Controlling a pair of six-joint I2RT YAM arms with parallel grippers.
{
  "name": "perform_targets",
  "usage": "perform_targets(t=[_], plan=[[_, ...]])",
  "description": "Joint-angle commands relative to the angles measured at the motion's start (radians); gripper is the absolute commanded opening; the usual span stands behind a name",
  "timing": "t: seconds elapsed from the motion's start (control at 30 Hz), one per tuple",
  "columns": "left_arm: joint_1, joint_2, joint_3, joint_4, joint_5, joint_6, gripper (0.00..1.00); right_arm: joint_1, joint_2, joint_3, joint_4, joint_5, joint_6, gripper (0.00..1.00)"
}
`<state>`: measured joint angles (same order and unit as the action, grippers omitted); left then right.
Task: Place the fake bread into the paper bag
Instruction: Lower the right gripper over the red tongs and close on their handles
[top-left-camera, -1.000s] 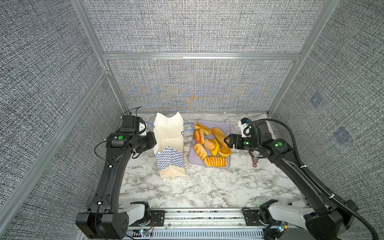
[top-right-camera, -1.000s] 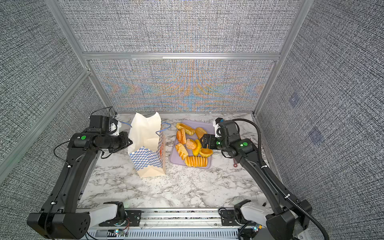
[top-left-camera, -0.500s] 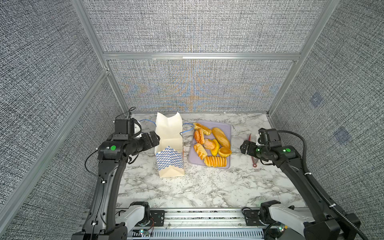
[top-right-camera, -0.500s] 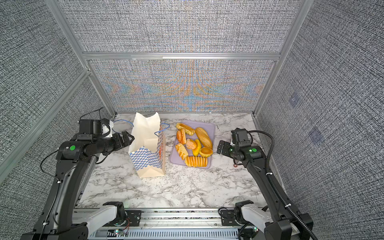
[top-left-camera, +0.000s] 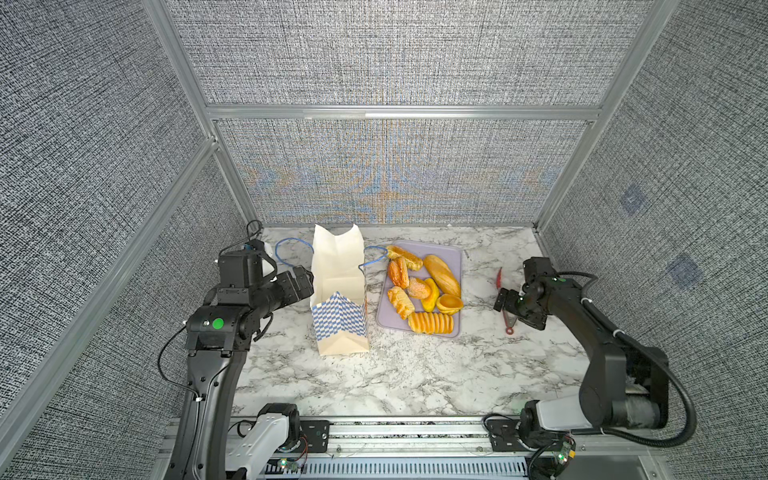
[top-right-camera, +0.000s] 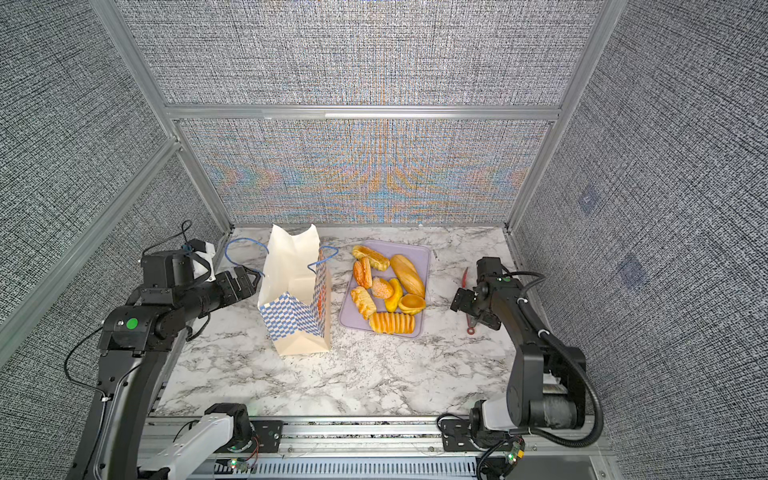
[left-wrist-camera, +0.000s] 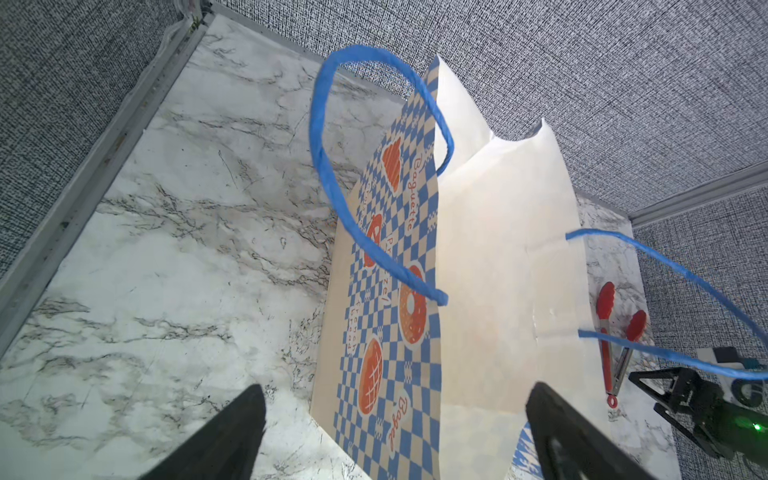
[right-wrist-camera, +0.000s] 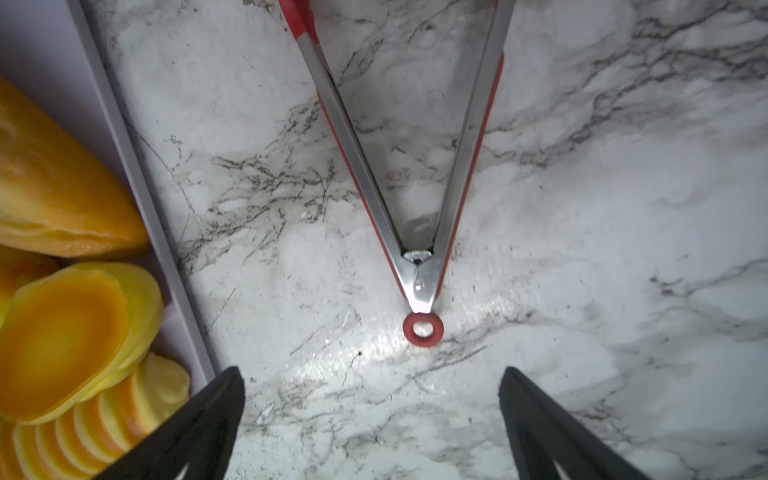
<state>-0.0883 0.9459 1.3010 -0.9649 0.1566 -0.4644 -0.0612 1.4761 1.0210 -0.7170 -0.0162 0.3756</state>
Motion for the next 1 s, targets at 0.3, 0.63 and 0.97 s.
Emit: perform_targets(t=[0.3, 0.63, 0.97], plan=[[-0.001, -0.056, -0.095, 0.126, 0.033, -0.026, 0.98, -0.042, 0.214, 0.096, 0.023, 0.067, -0.081, 0.93], [-0.001, -0.065, -0.144, 0.181, 0.06, -0.046, 0.98, -0.042, 0.348, 0.188, 0.003, 0.129, -0.111, 0.9], [-0.001, -0.065, -0.155, 0.193, 0.057, -0.046, 0.98, -0.04, 0.413, 0.24, -0.004, 0.16, -0.124, 0.88]])
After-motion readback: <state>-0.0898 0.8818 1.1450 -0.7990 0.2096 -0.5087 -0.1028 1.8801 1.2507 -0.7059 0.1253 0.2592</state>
